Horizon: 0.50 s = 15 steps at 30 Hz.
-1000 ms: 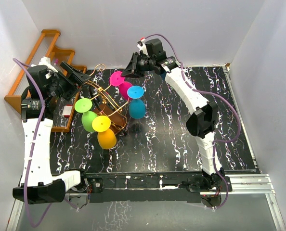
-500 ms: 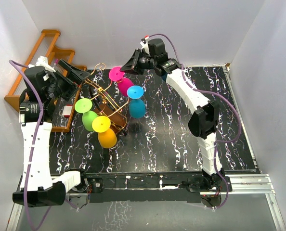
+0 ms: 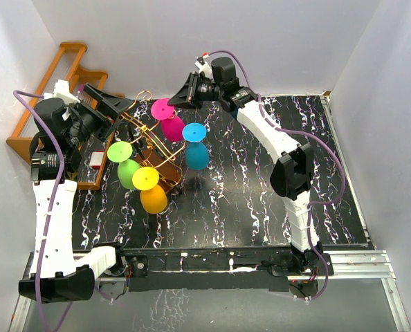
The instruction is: Take the wine glass off the wine glass rack
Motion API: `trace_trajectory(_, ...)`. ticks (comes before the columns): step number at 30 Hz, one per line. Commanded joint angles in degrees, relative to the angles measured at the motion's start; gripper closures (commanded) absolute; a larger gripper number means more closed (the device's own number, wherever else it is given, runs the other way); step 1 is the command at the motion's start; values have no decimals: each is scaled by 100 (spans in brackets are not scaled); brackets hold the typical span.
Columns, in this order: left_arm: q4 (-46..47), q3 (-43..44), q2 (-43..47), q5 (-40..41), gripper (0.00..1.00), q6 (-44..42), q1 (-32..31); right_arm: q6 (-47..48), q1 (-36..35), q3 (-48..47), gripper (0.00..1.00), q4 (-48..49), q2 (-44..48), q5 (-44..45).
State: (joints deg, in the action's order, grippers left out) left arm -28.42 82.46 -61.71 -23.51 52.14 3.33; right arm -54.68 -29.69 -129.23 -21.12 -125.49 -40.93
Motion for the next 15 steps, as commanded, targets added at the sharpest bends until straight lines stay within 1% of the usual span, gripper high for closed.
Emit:
trace_trajectory(1,293,-17,75,-207,5,141,-13,171,-91,155,92,196,474,-432)
trace_trajectory(2,301,-19,72,-207,3,151,-9,276,-108,203,92,95,521,-463)
trace_trajectory(5,288,5,37,-219,3,173,-8,477,-118,597,92,-43,824,-375)
trace_trajectory(10,410,51,-46,-376,3,228,-8,606,-98,1214,92,-113,1386,176)
trace_trajectory(13,595,5,-57,-520,3,305,-9,606,-97,1420,92,-160,1706,546)
trace_trajectory(15,803,-82,-37,-605,3,416,-10,793,-80,1482,92,-278,1891,915)
